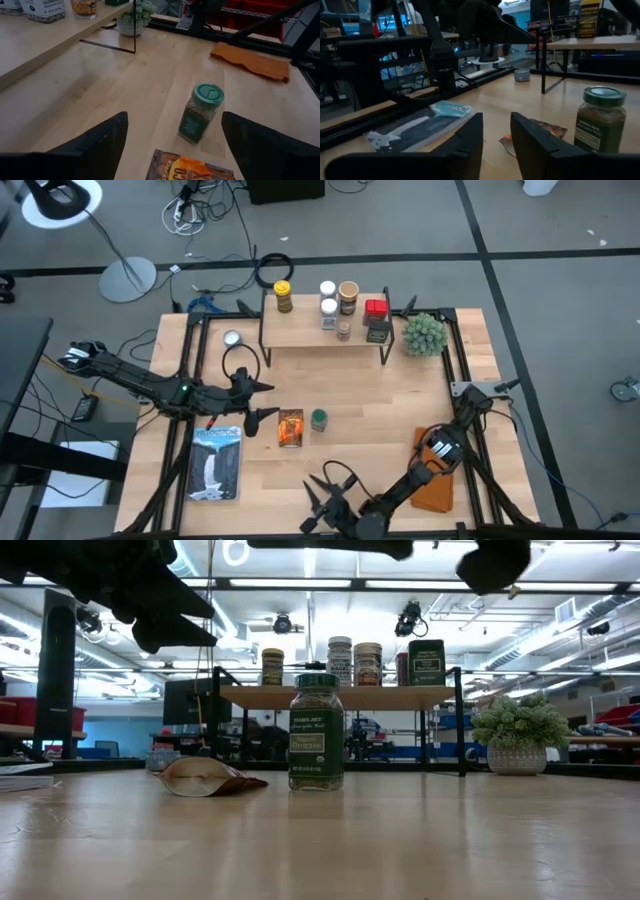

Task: Shelf spices
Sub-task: Put the green bottle seasoning on the shelf

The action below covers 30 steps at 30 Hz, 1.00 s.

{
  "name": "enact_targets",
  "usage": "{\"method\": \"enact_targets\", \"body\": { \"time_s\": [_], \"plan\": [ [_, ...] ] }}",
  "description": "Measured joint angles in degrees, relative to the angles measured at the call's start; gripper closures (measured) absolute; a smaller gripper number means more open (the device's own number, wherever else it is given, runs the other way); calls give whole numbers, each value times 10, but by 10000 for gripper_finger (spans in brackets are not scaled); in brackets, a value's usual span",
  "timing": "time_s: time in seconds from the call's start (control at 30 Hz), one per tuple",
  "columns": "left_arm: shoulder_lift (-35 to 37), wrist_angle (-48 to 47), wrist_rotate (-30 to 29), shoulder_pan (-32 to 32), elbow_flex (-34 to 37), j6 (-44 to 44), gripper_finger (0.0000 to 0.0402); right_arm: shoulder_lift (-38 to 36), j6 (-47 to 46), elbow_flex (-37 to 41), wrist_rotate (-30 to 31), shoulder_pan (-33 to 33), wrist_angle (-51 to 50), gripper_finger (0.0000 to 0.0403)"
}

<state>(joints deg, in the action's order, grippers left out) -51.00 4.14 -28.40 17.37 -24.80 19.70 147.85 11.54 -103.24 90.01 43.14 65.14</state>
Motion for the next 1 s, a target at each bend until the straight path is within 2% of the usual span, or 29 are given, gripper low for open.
{"method": "enact_targets", "body": {
  "time_s": [0.27,0.37,0.47,0.57,0.63,0.77,0.9,1.0],
  "plan": [
    [0,-1,0,0,0,-1,74,0,6,-6,0,-23,0,342],
    [0,-2,0,0,0,-1,74,0,-23,-6,-4,-27,3,352],
    [0,-3,1,0,0,-1,74,1,-47,-5,-74,-26,40,358],
    [0,-3,12,0,0,-3,74,1,-13,-5,-188,-23,83,363],
    [0,-2,16,0,0,-17,74,-4,1,-5,-231,-22,101,366],
    [0,-3,26,0,0,-28,74,-36,55,-5,-227,-29,65,372],
    [0,-2,50,0,0,-36,74,-72,140,-5,-160,-40,1,379],
    [0,-2,67,0,0,-48,74,-105,243,-5,-102,-49,-8,387]
  ]
}}
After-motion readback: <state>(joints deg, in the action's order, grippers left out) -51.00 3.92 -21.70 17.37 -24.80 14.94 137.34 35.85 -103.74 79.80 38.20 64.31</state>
